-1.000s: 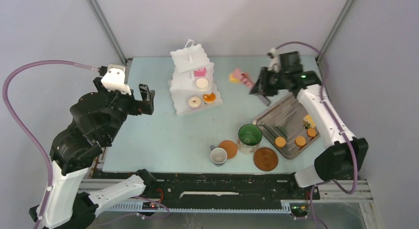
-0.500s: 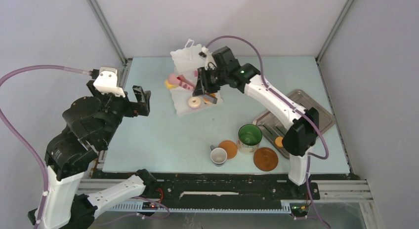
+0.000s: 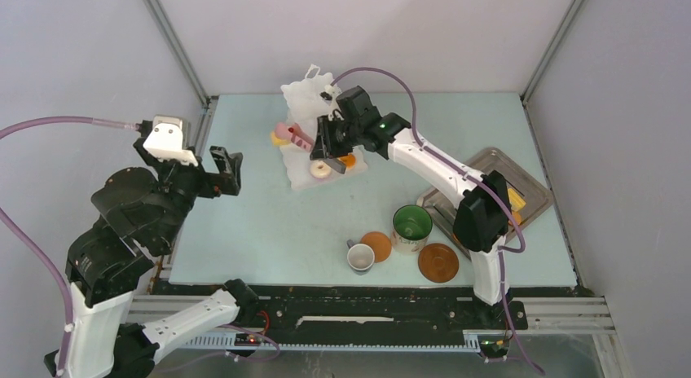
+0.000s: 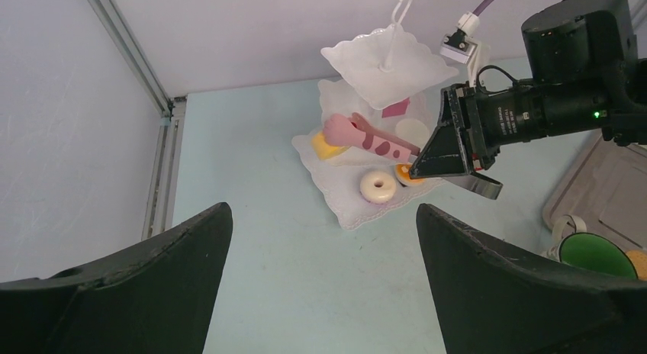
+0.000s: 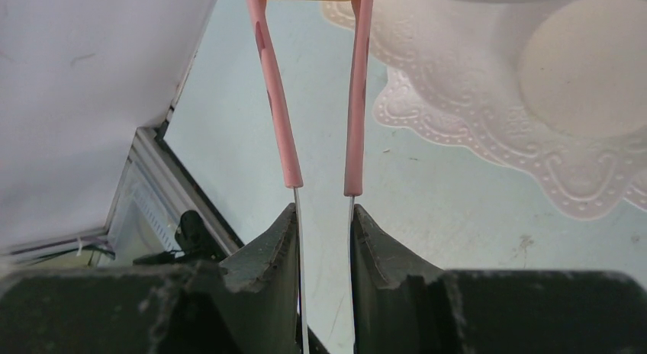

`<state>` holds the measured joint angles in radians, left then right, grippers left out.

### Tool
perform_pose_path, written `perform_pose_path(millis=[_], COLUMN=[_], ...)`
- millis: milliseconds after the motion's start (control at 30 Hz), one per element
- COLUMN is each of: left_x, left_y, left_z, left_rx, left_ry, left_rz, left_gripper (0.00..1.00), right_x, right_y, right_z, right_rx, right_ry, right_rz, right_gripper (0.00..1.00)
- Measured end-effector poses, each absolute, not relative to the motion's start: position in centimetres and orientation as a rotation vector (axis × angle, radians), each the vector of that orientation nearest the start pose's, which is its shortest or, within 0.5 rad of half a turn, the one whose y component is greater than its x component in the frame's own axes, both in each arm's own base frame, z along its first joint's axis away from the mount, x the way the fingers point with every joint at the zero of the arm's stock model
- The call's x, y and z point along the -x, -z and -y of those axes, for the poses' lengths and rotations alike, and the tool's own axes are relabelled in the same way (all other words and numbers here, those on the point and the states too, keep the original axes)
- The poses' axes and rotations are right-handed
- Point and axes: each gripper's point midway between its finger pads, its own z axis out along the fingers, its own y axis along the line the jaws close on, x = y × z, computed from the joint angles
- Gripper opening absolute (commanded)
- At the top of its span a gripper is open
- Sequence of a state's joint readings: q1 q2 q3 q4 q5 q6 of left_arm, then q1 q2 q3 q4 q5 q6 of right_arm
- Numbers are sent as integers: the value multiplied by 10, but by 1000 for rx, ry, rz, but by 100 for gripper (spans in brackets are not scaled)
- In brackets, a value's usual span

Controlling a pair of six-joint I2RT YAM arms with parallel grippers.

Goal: Serve the afternoon tea

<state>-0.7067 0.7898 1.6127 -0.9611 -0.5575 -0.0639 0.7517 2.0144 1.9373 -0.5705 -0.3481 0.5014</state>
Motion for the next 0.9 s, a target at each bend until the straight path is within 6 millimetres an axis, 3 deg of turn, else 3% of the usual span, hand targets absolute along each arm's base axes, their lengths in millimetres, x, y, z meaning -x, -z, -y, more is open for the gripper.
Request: perform_pose_path(millis=[433, 533, 700, 800, 900], left_x=[-190, -191, -194, -195, -196], left_y=[-442, -441, -439, -439, -438], left_z=[44, 46, 48, 49, 50], left_rx=[-153, -159, -165, -168, -171], left_ry=[85, 88, 83, 80, 78], left_rz=[-1713, -1716, -1724, -1729, -1732], left_gripper=[98, 98, 98, 98, 98], right_x=[-389, -400, -413, -416, -417], right_y=[-212, -206, -187, -188, -191], right_z=[-421, -417, -414, -417, -418], right_rx=[294, 256, 231, 232, 231], right_ry=[-879, -847, -813, -818, -821], right_rz=[-2264, -2263, -2283, -2275, -2270], right_gripper=[0, 4, 16, 33, 38])
